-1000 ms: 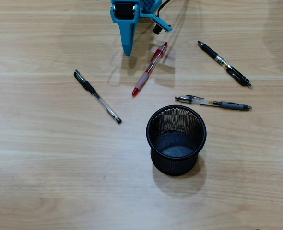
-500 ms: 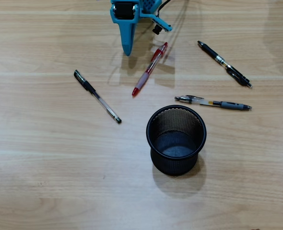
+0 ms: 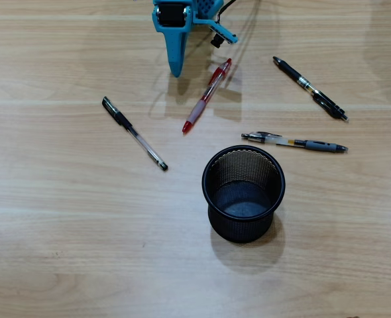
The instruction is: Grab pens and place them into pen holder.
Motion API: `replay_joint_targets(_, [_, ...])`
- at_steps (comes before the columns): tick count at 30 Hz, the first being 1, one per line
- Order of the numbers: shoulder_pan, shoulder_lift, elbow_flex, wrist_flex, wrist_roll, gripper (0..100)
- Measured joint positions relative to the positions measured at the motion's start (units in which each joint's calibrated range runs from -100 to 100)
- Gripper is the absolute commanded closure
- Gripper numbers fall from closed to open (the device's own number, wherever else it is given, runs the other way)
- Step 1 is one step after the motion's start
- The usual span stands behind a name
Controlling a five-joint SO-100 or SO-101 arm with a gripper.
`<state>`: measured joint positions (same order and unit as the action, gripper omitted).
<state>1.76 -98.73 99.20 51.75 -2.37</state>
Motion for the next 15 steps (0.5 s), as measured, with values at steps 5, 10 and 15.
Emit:
replay_joint_targets(5, [0.0,0.0,0.0,0.0,0.0,98])
replay_joint_targets(10, [0.0,0.0,-3.19,0.69,0.0,98])
replay_joint_targets(15, [-0.86,4.84,-13.13,0.78,0.0,98])
